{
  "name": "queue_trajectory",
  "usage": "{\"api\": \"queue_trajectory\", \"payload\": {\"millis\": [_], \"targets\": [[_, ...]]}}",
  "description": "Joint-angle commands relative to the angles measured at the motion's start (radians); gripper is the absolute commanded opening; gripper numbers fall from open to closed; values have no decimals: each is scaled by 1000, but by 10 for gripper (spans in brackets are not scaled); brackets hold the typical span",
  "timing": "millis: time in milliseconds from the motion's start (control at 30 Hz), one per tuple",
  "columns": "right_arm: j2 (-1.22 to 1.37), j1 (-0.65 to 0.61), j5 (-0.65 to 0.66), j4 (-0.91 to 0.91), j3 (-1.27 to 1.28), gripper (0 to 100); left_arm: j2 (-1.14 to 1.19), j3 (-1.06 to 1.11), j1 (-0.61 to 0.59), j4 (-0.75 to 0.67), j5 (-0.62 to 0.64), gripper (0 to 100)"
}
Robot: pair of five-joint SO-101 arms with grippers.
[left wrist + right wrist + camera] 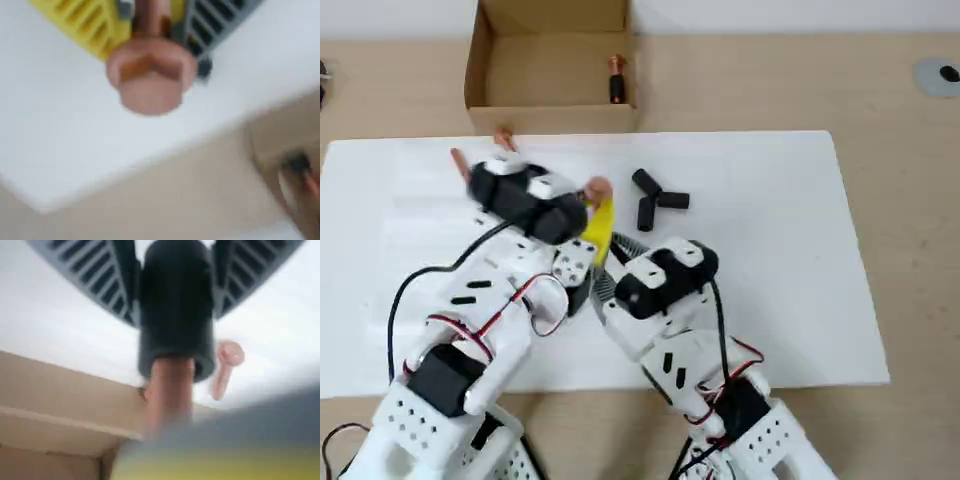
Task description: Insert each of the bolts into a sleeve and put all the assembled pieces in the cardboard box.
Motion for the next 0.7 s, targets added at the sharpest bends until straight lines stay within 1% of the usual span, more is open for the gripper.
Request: {"api": "queue_trajectory", "payload": {"millis": [0,200,367,500,567,667], "targets": [[-18,27,0,-8,1,12,-8,-72,26,80,-14,9],[-19,28,0,-8,1,12,-8,-106,20,103,-14,9],[-19,28,0,-8,1,12,-2,-178,32,236,-14,9],[-19,28,0,-8,-2,12,1,-209,83,373,-25,9],[-19,28,0,-8,-4,12,-1,-210,100,410,-58,9],[-19,28,0,-8,-5,12,-4,-209,109,423,-75,9]]}}
